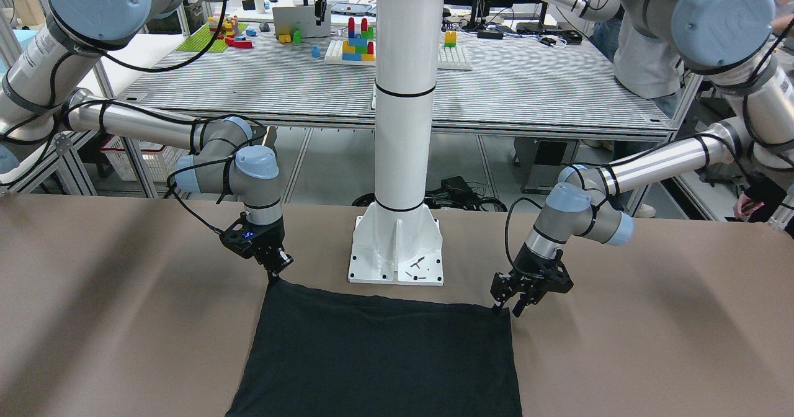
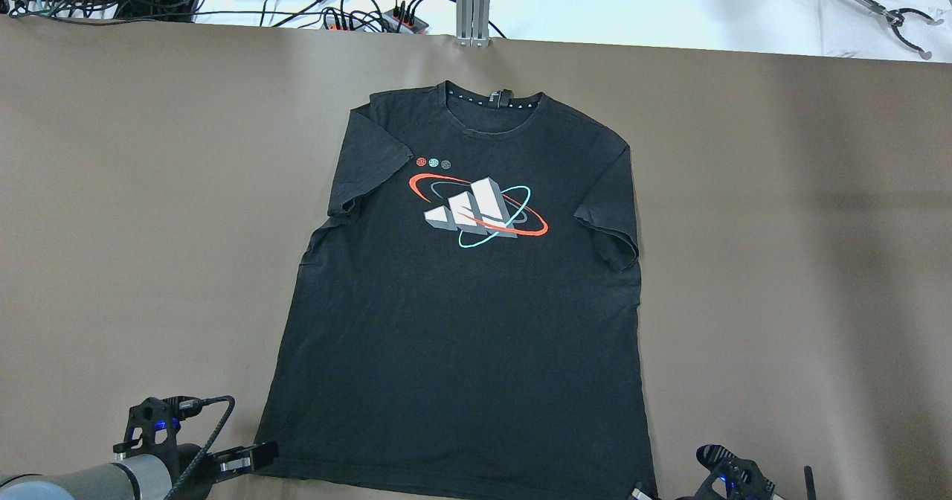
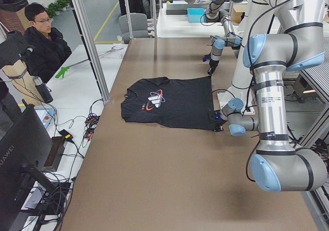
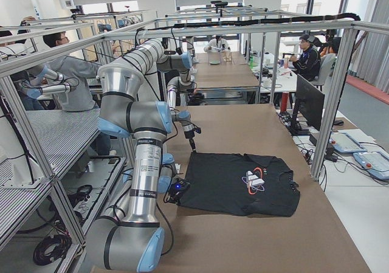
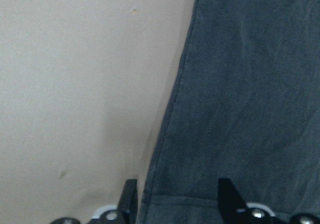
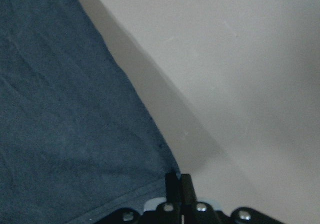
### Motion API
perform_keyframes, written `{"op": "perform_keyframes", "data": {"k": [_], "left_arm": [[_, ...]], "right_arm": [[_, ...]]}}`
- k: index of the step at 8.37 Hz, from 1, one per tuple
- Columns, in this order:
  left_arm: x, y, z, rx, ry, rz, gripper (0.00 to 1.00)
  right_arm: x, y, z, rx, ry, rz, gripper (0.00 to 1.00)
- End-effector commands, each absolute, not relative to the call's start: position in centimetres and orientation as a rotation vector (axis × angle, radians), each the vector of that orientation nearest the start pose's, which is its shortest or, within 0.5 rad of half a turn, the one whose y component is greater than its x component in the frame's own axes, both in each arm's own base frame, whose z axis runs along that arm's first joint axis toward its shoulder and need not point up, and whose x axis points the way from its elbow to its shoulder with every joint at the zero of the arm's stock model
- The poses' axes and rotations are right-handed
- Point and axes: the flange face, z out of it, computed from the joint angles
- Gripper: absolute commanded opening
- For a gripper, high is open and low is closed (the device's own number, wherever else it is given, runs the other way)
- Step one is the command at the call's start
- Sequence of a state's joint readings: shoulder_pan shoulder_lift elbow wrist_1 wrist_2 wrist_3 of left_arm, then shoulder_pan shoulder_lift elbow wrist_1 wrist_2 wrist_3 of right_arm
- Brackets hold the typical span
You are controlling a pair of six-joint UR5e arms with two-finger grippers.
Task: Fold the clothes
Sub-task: 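Grasp the hem corners nearest the robot with both grippers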
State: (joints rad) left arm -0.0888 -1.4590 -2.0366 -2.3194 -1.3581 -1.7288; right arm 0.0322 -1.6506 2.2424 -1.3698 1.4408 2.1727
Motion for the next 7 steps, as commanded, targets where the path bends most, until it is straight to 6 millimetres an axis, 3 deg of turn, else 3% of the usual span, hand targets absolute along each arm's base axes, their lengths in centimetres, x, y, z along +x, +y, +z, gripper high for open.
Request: {"op": "perform_keyframes", "data": {"k": [1,2,3,4,7], "left_arm": [[44.1,-18.4,40.8,0.144,1.102,-0.323,0.57],[44.5,-17.9,40.8,0.127,1.105,-0.337,0.46],[44.5,-17.9,40.6,0.121,1.11,-0.341,0.14],[44.3,-17.9,41.0,0.124,1.101,-0.34,0.0],[43.0,-17.9,40.1,0.124,1.115,-0.332,0.0]], "right_arm": [[-42.7,-16.0,36.8,-0.101,-0.805,0.652,0.0],[-42.7,-16.1,36.9,-0.099,-0.802,0.654,0.0],[-42.7,-16.1,36.9,-0.099,-0.802,0.652,0.0],[-42.7,-16.1,37.0,-0.098,-0.801,0.652,0.0],[-42.7,-16.1,36.9,-0.099,-0.804,0.652,0.0]]}}
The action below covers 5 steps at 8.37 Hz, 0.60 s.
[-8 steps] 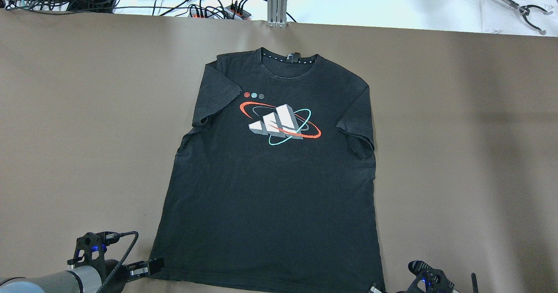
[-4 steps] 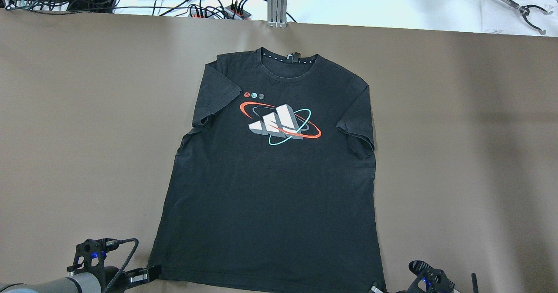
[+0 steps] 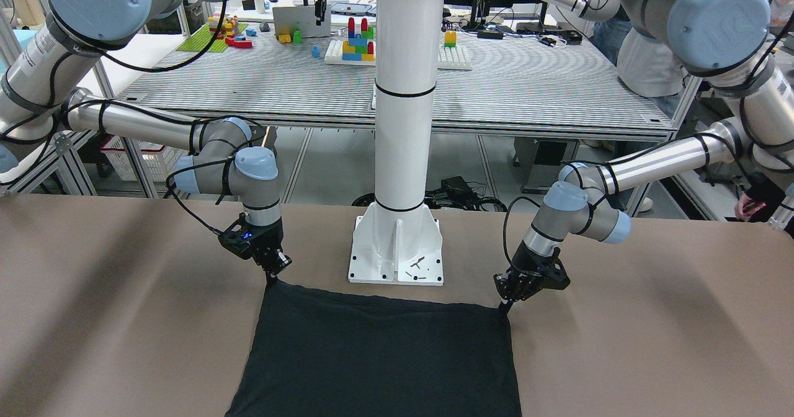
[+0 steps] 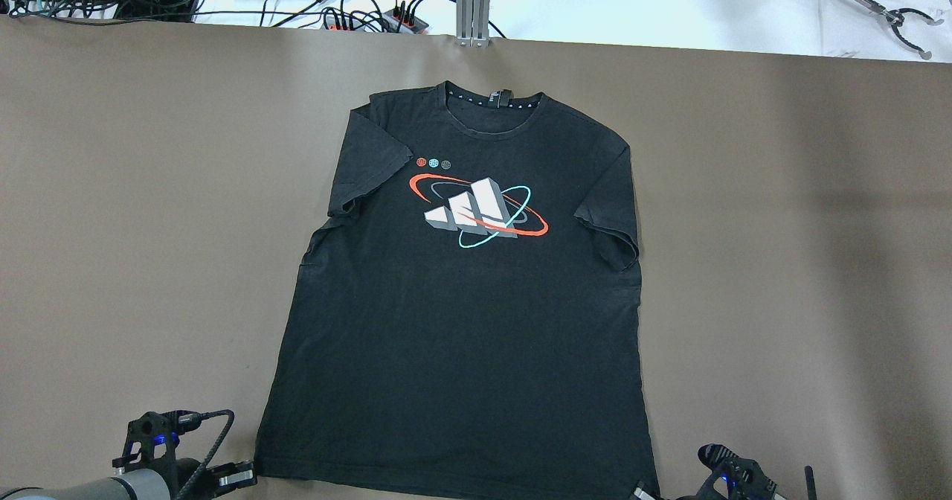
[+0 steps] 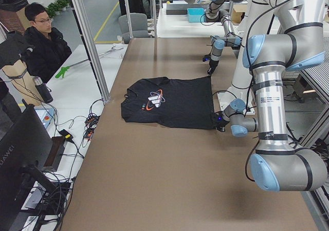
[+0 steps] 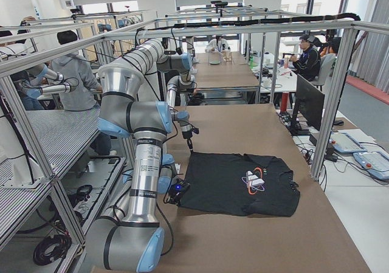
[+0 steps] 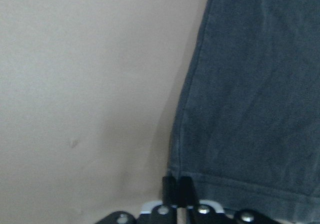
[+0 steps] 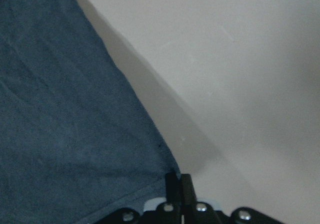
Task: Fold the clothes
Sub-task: 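Grasp the hem corners nearest the robot with both grippers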
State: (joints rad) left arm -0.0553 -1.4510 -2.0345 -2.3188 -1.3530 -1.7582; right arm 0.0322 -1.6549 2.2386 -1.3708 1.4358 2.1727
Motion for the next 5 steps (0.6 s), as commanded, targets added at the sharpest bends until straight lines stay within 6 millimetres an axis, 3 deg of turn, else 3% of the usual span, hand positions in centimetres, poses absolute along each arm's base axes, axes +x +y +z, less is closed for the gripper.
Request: {"op": "perform_keyframes", "data": {"k": [1,3,4,5], "left_arm": [[41.3,-17.5,39.3,0.117,1.128,-0.328,0.0],[40.4,-15.4,37.2,0.086,1.167,-0.299,0.0],[40.4,-15.4,37.2,0.096,1.168,-0.308,0.0],[39.8,-15.4,36.0,0.091,1.194,-0.311,0.0]], "right_arm": [[-42.4,-16.0,37.2,-0.099,-0.795,0.643,0.0],[-41.5,-15.9,36.6,-0.11,-0.809,0.632,0.0],[-40.1,-15.7,36.3,-0.123,-0.808,0.626,0.0],[-39.5,-15.4,35.6,-0.138,-0.817,0.617,0.0]]}}
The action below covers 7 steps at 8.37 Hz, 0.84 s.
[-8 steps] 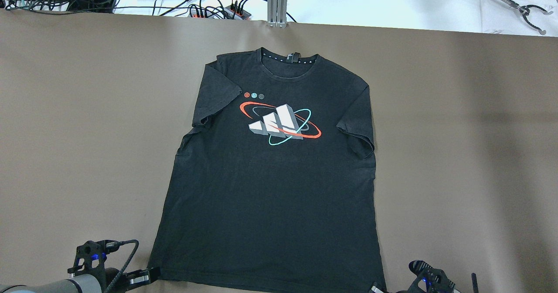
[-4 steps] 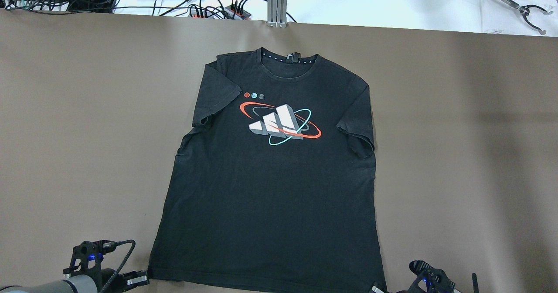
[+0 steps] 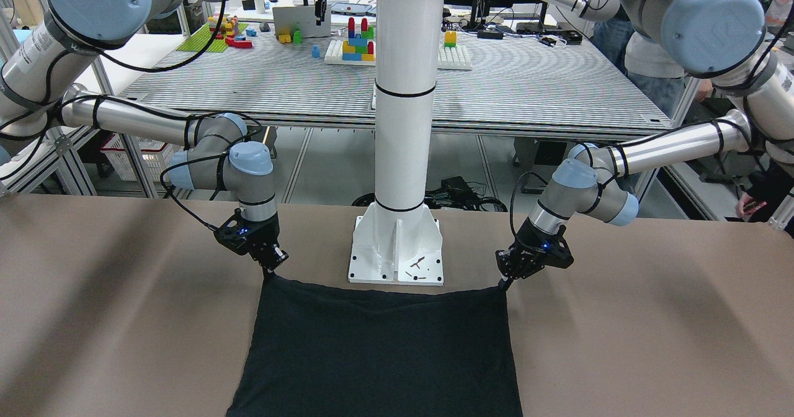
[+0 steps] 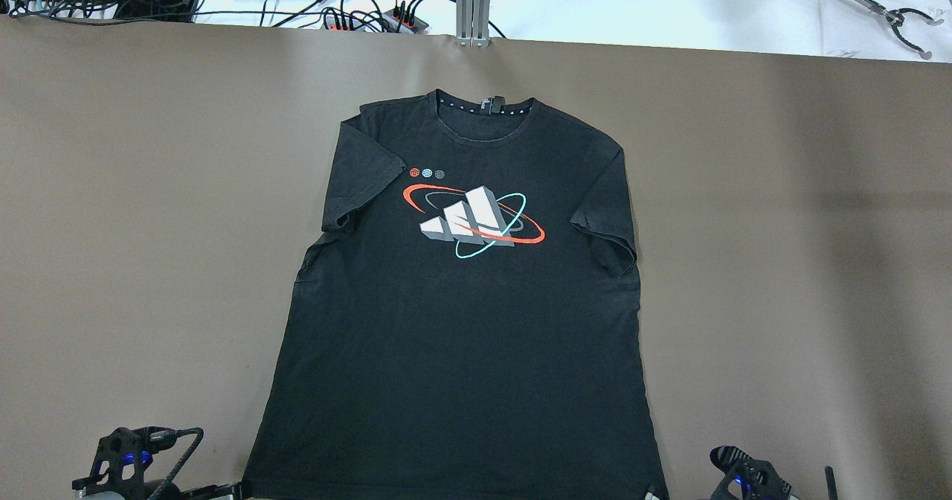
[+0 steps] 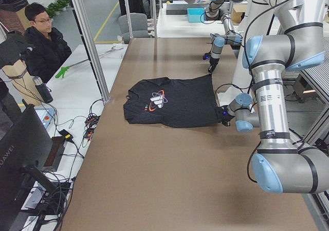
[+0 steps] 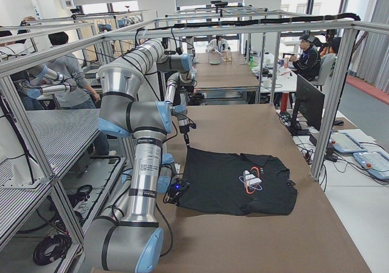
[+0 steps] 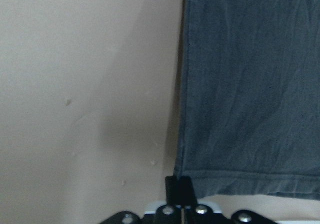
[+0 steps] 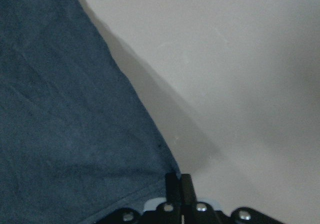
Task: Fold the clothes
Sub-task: 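Grasp the hem corners nearest the robot with both grippers, then lift the hem with both grippers and fold it toward the collar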
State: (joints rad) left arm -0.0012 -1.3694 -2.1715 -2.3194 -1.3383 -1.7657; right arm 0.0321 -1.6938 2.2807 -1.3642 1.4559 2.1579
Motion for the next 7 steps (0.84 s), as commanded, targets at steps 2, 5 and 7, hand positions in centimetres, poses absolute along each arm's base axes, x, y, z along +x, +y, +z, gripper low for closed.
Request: {"op": "perform_keyframes", "data": {"k": [2,5,7], "left_arm": [[40.8,-17.1,33.9,0.105,1.211,-0.294,0.0],[40.3,-32.0,25.3,0.225,1.033,-0.25,0.0],[36.9,-41.8,25.2,0.244,0.993,-0.253,0.0]], "right_arm": [[-40.6,-17.1,32.5,-0.11,-0.88,0.531,0.0],[-36.5,-34.1,31.3,-0.068,-0.854,0.481,0.0],[-32.1,-44.7,30.6,0.002,-0.796,0.43,0.0]]}}
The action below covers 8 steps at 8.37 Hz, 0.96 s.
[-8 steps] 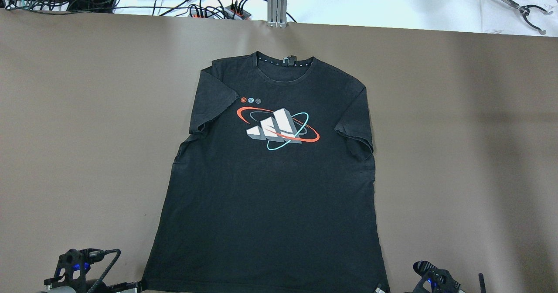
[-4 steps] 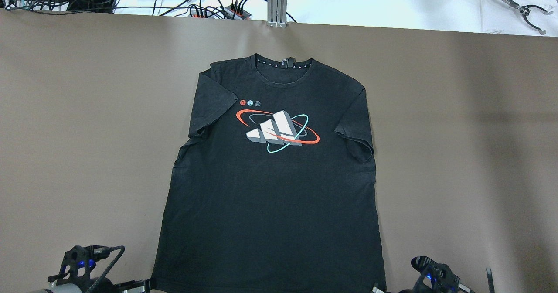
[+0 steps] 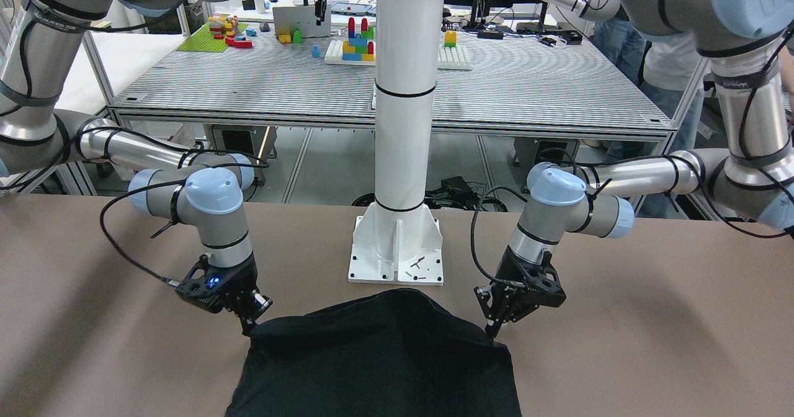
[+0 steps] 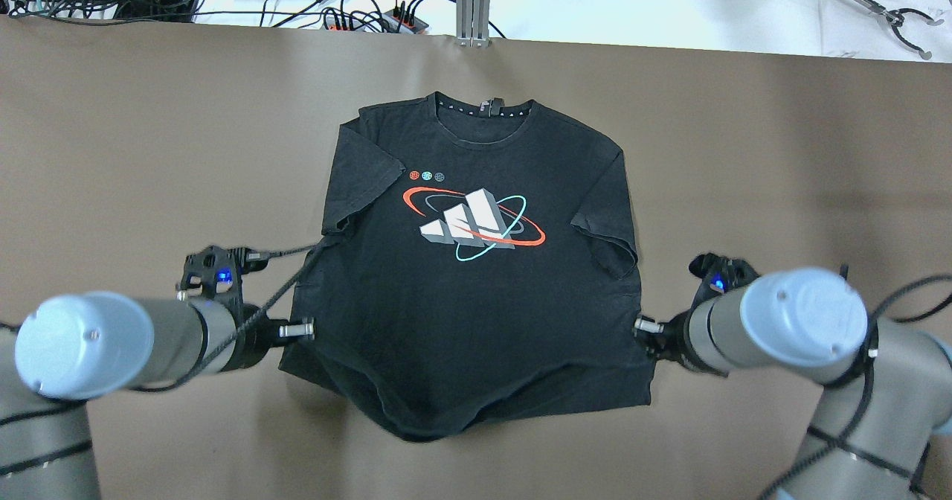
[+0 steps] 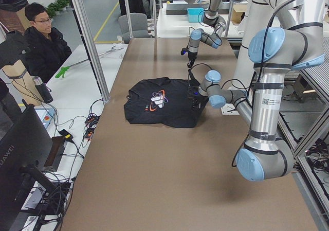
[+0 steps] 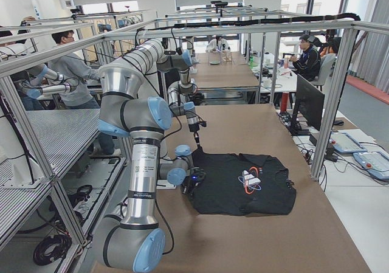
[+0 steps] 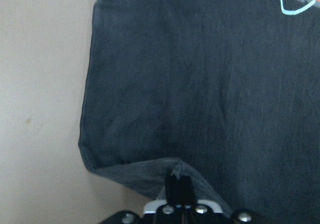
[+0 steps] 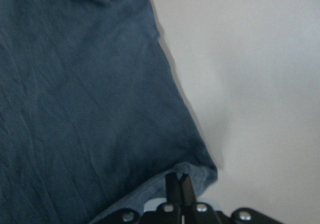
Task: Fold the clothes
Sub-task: 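Lift the hem with both grippers and fold it toward the collar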
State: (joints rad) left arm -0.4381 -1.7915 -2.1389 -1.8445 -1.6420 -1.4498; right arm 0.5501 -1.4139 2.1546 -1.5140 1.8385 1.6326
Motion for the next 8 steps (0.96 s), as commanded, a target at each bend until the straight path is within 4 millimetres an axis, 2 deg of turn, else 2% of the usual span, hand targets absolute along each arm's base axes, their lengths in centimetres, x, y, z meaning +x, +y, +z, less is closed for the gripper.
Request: {"op": "perform_keyframes", "data": {"k": [1,2,4,5,6,7,8], "left_arm": [[34.5,-45.0,25.5,0.249,0.99,-0.216,0.0],[32.8,-46.4,26.0,0.255,0.981,-0.226,0.0],[32.3,-48.0,27.0,0.258,0.963,-0.252,0.0],[31.6,-48.5,26.9,0.264,0.961,-0.266,0.0],[30.9,-49.2,27.1,0.268,0.955,-0.283,0.0],[31.0,-50.8,27.3,0.269,0.944,-0.301,0.0],[32.3,-53.4,26.7,0.27,0.933,-0.313,0.0]], "right_arm": [[-30.1,-47.6,30.4,0.049,-0.783,0.425,0.0],[-28.3,-49.0,30.2,0.067,-0.776,0.45,0.0],[-25.1,-51.5,29.5,0.118,-0.764,0.468,0.0],[-25.2,-53.3,29.4,0.126,-0.753,0.47,0.0],[-26.2,-55.1,29.1,0.127,-0.743,0.474,0.0],[-27.0,-57.2,28.7,0.151,-0.719,0.473,0.0],[-28.2,-59.2,28.7,0.154,-0.696,0.467,0.0]]}}
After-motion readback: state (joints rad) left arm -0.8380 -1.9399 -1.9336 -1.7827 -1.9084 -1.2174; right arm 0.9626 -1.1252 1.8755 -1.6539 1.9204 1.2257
